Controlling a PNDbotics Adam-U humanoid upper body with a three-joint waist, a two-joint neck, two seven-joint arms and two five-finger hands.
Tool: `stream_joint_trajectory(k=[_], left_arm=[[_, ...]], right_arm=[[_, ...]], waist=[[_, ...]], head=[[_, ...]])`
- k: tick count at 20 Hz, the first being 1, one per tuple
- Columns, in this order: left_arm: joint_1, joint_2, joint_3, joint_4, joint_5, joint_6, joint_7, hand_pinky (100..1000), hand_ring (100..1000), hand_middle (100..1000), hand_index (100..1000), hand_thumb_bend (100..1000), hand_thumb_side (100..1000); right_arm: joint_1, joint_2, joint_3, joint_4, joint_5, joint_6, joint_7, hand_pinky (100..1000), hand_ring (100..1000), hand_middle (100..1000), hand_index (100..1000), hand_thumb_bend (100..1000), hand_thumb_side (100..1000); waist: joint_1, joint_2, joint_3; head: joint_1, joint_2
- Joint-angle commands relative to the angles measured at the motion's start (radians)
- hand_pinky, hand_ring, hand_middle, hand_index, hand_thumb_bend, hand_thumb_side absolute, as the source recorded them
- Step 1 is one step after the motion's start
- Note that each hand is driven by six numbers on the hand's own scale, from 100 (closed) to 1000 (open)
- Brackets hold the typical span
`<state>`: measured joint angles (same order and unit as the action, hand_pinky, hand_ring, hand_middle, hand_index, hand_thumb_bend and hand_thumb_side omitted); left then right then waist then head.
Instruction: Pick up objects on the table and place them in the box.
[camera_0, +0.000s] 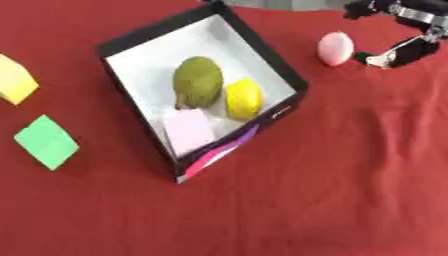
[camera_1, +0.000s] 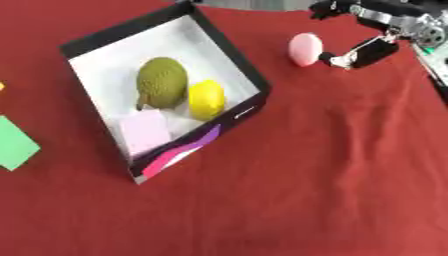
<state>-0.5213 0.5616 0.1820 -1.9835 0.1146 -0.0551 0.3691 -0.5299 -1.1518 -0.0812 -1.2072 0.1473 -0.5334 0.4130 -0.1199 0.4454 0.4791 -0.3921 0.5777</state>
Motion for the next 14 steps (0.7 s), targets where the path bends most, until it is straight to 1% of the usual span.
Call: stream_joint_trajectory(k=[1, 8, 14], left_arm=[[-0.010, 0.039, 0.015, -0.016, 0.002, -0.002, 0.001, 721, 878, 698, 742, 100, 600], [-0.008, 0.042, 0.017, -0.016, 0.005, -0.002, 0.001, 721, 879, 699, 743, 100, 599], [-0.003, 0.043, 0.019, -0.016, 0.008, -0.001, 0.001, 721, 881, 699, 743, 100, 599]], right_arm=[[0.003, -0.068, -0.031, -0.004, -0.033, 0.000, -0.002, 921, 888, 852, 988, 278, 194], [0.020, -0.074, -0.046, 0.007, -0.059, 0.026, -0.028, 925, 892, 850, 992, 228, 146], [0.034, -0.083, -0.063, 0.014, -0.086, 0.038, -0.064, 947, 920, 868, 998, 228, 115]], waist=[[0.008, -0.020, 0.002], [0.008, -0.003, 0.020], [0.005, 0.011, 0.032]], head=[[-0.014, -0.023], [-0.034, -0.051], [-0.044, -0.072]])
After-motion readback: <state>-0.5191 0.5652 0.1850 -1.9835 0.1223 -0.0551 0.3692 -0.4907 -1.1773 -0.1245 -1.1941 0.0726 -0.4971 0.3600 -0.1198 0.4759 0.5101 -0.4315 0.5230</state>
